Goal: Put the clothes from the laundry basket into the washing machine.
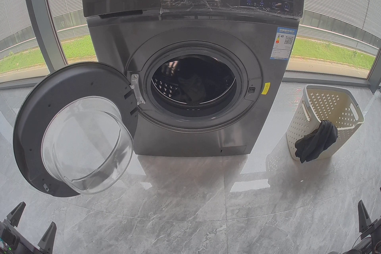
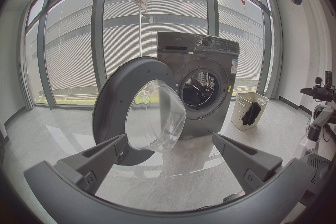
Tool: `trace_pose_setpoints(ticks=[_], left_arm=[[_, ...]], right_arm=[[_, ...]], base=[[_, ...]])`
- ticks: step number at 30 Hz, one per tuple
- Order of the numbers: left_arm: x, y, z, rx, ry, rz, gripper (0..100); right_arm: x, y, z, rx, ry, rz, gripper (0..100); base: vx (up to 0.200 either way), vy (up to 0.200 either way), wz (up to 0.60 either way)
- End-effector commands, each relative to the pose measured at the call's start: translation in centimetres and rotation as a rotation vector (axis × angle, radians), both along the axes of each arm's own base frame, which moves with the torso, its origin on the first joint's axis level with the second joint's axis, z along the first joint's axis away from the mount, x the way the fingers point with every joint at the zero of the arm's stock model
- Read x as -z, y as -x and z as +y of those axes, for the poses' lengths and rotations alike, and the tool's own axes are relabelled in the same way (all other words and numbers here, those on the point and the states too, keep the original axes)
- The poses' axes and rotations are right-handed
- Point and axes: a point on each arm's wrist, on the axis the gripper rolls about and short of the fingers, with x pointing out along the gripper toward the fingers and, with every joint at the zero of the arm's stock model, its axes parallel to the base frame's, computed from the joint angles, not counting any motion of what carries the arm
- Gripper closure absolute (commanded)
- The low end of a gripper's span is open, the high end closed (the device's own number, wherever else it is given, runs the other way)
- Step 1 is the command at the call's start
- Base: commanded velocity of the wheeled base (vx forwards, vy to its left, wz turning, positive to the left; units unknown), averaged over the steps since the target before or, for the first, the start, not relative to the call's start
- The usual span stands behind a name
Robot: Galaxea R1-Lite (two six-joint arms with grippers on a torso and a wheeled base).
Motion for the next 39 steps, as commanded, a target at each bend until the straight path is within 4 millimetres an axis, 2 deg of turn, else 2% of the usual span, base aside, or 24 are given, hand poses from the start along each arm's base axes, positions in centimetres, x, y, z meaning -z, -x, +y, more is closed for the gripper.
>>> trace_pose_setpoints(ticks=[1,4,8,10,15,21,26,39], left_arm=[[0.69,0.2,0.01,-0.021,0.007,-0.002,0],[0.71,0.23,-0.07,-0.071,-0.007,-0.001,0],[0.69,0.26,-0.11,-0.126,-0.049,-0.006,0],[0.69,0.27,-0.11,-0.142,-0.057,-0.006,0],[0.83,0.77,-0.36,-0.214,-0.118,-0.061,0],[0.91,0.98,-0.59,-0.094,-0.046,-0.09,0],[0.91,0.99,-0.51,-0.131,-0.033,-0.085,0],[1.04,0.98,-0.41,-0.174,-0.074,-0.076,0]], right_arm=[[0.63,0.21,-0.16,0.082,-0.001,-0.007,0],[0.58,0.23,-0.21,0.099,-0.023,-0.01,0],[0.82,0.16,-0.03,0.024,-0.042,0.002,0],[1.32,0.15,0.0,0.003,-0.059,0.051,0],[1.28,0.16,0.01,0.002,-0.056,0.05,0],[1.3,0.15,0.02,-0.001,-0.051,0.05,0],[1.3,0.15,0.02,-0.003,-0.05,0.05,0],[1.3,0.15,0.02,-0.003,-0.05,0.05,0]], base=[[0.0,0.0,0.0],[0.0,-0.133,0.0],[0.0,-0.2,0.0],[0.0,0.0,0.0],[0.0,0.0,0.0],[0.0,0.0,0.0],[0.0,0.0,0.0],[0.0,-0.2,0.0]])
